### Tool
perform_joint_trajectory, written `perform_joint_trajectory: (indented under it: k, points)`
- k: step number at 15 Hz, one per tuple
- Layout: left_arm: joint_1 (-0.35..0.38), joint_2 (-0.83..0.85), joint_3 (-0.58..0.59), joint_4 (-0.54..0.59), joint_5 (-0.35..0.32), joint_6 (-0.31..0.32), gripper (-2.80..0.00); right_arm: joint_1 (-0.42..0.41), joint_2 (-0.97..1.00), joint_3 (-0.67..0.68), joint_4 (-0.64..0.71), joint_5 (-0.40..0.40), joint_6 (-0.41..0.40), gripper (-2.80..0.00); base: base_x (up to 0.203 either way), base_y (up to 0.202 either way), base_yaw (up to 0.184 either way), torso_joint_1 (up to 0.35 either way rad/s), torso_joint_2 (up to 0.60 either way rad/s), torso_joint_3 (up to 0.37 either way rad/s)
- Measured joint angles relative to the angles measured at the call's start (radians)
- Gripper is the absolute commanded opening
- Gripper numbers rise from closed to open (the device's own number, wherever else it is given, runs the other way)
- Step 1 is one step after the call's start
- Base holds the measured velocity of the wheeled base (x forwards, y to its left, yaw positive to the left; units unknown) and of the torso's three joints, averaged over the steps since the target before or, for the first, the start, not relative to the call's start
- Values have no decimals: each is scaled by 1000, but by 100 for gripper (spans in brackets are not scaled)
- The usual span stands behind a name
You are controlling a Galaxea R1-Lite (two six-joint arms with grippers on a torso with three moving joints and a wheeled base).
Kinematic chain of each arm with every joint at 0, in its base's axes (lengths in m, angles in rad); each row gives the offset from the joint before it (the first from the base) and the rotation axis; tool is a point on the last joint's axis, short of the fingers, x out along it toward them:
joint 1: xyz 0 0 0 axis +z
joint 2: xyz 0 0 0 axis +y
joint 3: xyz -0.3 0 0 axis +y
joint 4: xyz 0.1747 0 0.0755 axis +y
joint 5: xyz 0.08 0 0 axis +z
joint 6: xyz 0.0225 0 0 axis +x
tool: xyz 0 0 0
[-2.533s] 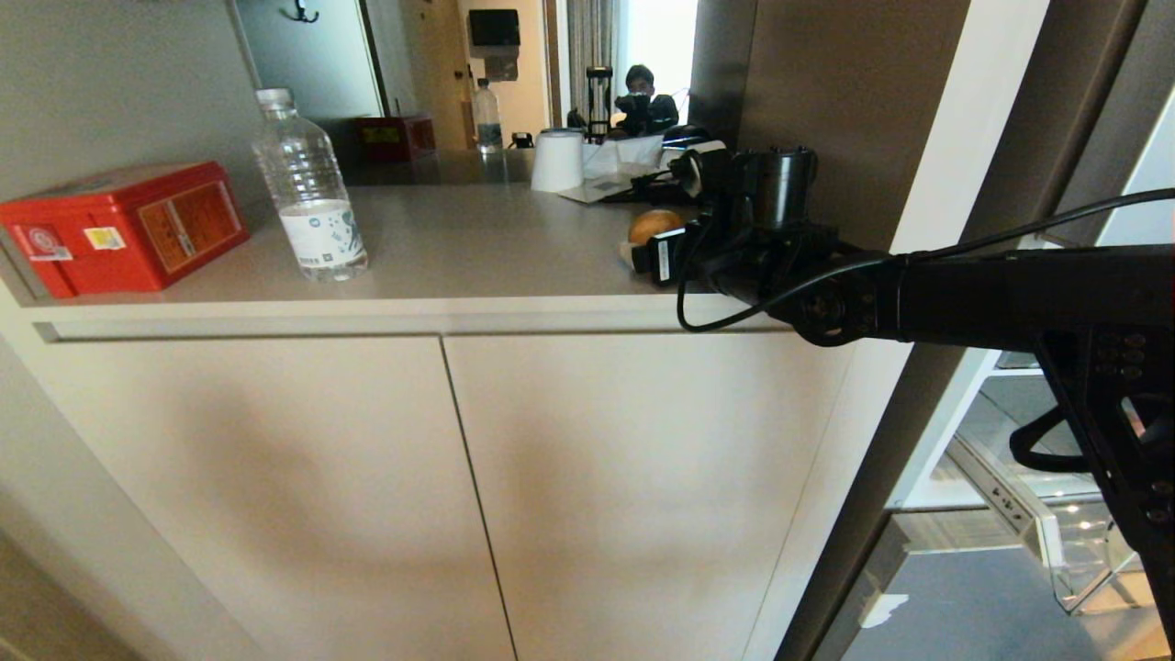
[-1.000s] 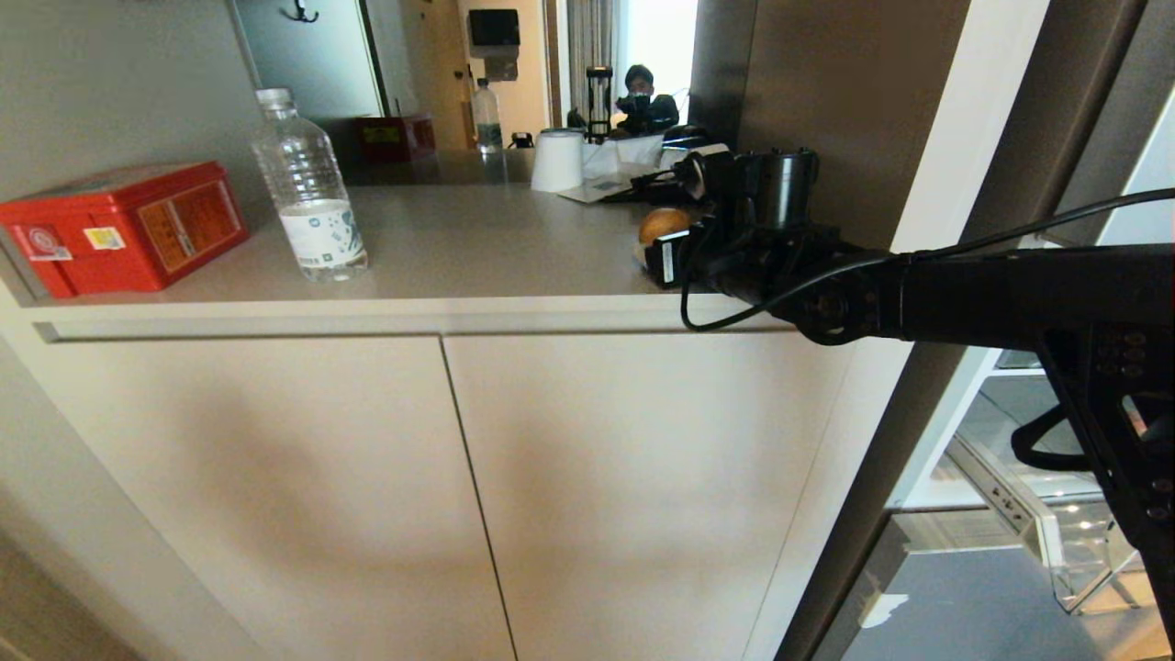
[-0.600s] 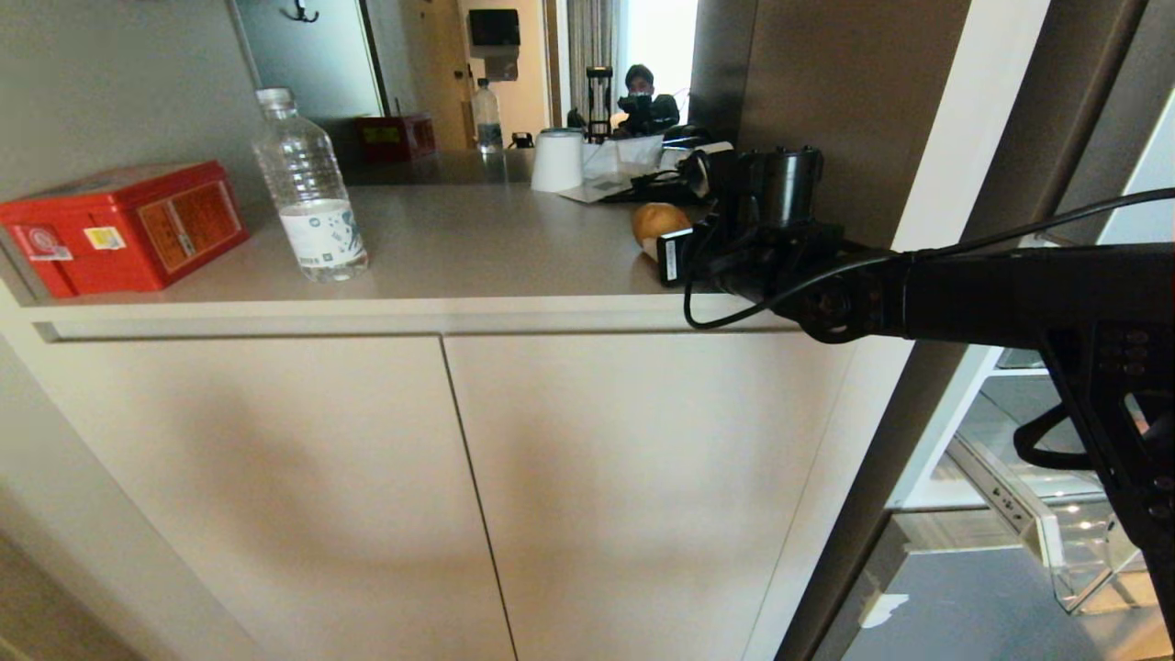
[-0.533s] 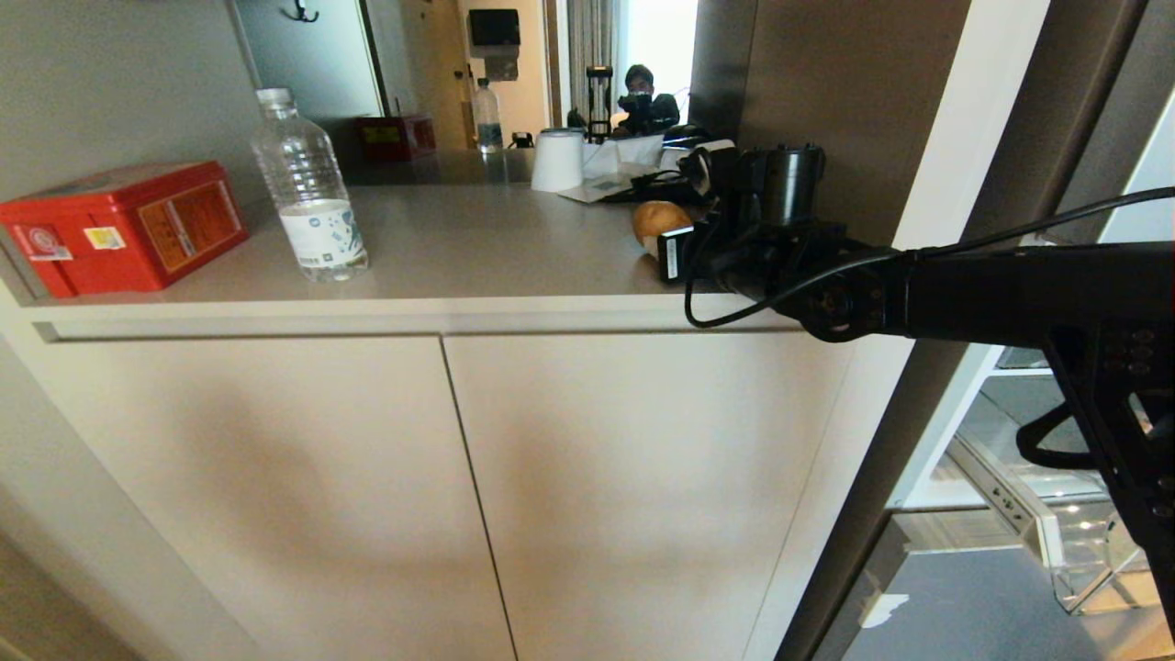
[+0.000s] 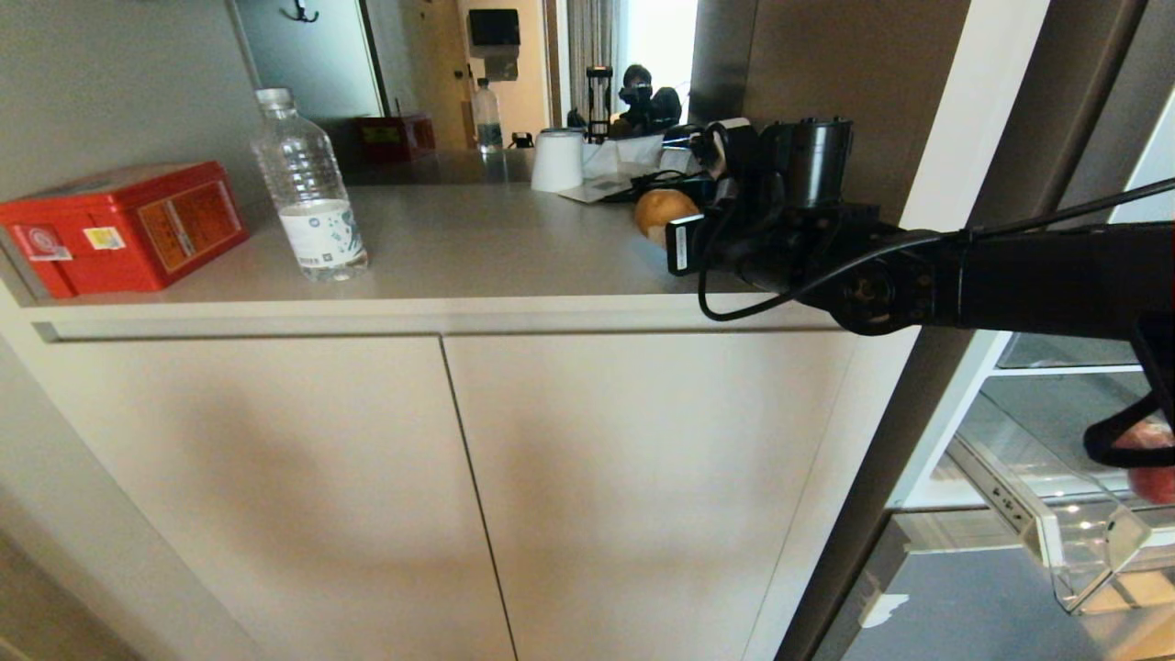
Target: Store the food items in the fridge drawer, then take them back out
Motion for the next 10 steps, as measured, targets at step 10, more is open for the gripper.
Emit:
perform_joint_trajectory:
  k: [10]
  points:
    - [0, 0, 0, 0, 0, 0, -280, 49, -384, 597, -206, -1, 20, -280, 0, 0, 0, 0, 0, 0]
